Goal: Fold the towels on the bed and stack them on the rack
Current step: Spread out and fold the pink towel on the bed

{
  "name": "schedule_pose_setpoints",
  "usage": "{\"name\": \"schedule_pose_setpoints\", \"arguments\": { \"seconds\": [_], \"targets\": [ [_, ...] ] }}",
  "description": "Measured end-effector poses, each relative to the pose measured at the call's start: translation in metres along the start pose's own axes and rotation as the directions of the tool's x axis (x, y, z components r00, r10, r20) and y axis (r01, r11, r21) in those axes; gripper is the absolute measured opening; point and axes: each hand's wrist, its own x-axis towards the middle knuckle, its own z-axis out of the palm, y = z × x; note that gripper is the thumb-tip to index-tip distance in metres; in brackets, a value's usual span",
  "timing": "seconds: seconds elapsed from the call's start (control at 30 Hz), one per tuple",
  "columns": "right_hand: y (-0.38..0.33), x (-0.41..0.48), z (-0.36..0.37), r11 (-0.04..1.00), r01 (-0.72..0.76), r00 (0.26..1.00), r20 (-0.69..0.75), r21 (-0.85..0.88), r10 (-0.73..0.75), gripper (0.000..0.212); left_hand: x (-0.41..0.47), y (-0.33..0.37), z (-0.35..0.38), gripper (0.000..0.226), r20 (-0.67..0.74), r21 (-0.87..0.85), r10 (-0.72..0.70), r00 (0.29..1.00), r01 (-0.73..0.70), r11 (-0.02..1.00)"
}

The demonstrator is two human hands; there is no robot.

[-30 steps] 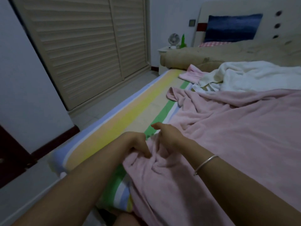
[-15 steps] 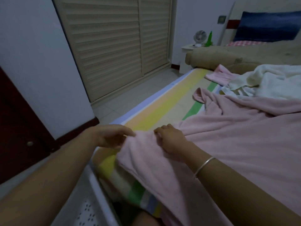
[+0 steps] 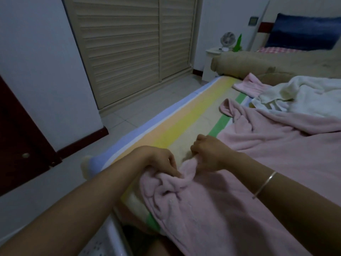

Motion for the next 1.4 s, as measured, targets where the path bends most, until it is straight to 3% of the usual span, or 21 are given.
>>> {"name": "schedule_pose_setpoints", "arguments": {
  "seconds": [0.03, 0.1, 0.17, 0.23, 0.37, 0.43, 0.5, 0.57, 0.67, 0.8, 0.93, 1.03, 1.13, 1.23, 1.3, 1.4],
  "targets": [
    [0.002, -0.007, -0.004, 0.989, -0.036, 0.996, 0.086, 0.144, 0.023, 0.055, -0.001, 0.003, 0.001, 0.045, 0.017, 0.046, -0.010, 1.000, 0.009, 0.999],
    [0.007, -0.016, -0.011, 0.858, -0.198, 0.971, 0.215, 0.473, 0.106, 0.057, -0.004, 0.005, 0.003, 0.049, 0.028, 0.104, -0.034, 0.999, 0.031, 0.994],
    [0.014, -0.015, -0.013, 0.762, -0.294, 0.954, 0.229, 0.577, 0.194, 0.048, -0.011, 0.000, -0.002, 0.048, -0.012, 0.092, -0.048, 0.999, 0.049, 0.995],
    [0.017, -0.012, -0.007, 0.849, -0.301, 0.951, 0.200, 0.434, 0.235, 0.034, -0.023, -0.013, -0.014, 0.047, -0.084, 0.069, -0.068, 0.994, 0.073, 0.995],
    [0.009, 0.000, 0.000, 0.966, -0.216, 0.920, 0.359, 0.140, 0.154, 0.036, -0.056, -0.051, -0.037, 0.068, -0.131, 0.113, -0.215, 0.968, 0.230, 0.967],
    [0.001, 0.008, -0.009, 0.983, -0.165, 0.916, 0.383, 0.084, 0.121, 0.016, -0.062, -0.068, -0.041, 0.058, -0.115, 0.038, -0.234, 0.966, 0.239, 0.970],
    [-0.006, 0.017, -0.020, 0.984, -0.179, 0.939, 0.296, -0.014, 0.175, 0.009, -0.067, -0.082, -0.042, 0.036, -0.174, -0.074, -0.227, 0.958, 0.217, 0.973],
    [-0.007, 0.028, -0.027, 0.958, -0.268, 0.957, 0.087, -0.107, 0.277, 0.020, -0.067, -0.095, -0.042, 0.036, -0.285, -0.168, -0.233, 0.930, 0.191, 0.967],
    [-0.005, 0.060, -0.041, 0.914, -0.403, 0.897, -0.178, 0.048, 0.405, 0.024, -0.071, -0.111, -0.040, 0.053, -0.389, -0.215, -0.289, 0.875, 0.219, 0.952],
    [-0.018, 0.121, -0.050, 0.888, -0.380, 0.807, -0.376, 0.260, 0.456, 0.021, -0.079, -0.127, -0.034, 0.058, -0.439, -0.202, -0.419, 0.795, 0.367, 0.908],
    [-0.036, 0.166, -0.023, 0.856, -0.390, 0.784, -0.365, 0.341, 0.502, 0.020, -0.066, -0.138, -0.023, 0.050, -0.475, -0.111, -0.449, 0.757, 0.454, 0.884],
    [-0.045, 0.175, 0.022, 0.850, -0.372, 0.863, -0.199, 0.373, 0.464, 0.026, -0.056, -0.130, -0.018, 0.038, -0.451, -0.004, -0.479, 0.753, 0.535, 0.845],
    [-0.044, 0.161, 0.047, 0.832, -0.196, 0.935, -0.157, 0.520, 0.318, 0.046, -0.051, -0.105, -0.021, 0.040, -0.536, 0.090, -0.495, 0.684, 0.629, 0.772],
    [-0.026, 0.143, 0.040, 0.703, -0.069, 0.903, -0.255, 0.708, 0.345, 0.059, -0.031, -0.060, -0.033, 0.044, -0.726, 0.126, -0.273, 0.631, 0.512, 0.850],
    [0.003, 0.128, 0.034, 0.683, -0.109, 0.852, -0.286, 0.723, 0.439, 0.055, -0.007, -0.017, -0.040, 0.041, -0.773, 0.135, -0.119, 0.623, 0.345, 0.929],
    [0.063, 0.097, 0.036, 0.728, -0.268, 0.797, -0.279, 0.632, 0.535, 0.043, 0.041, 0.044, -0.047, 0.038, -0.755, 0.115, -0.006, 0.656, 0.140, 0.983]
  ]
}}
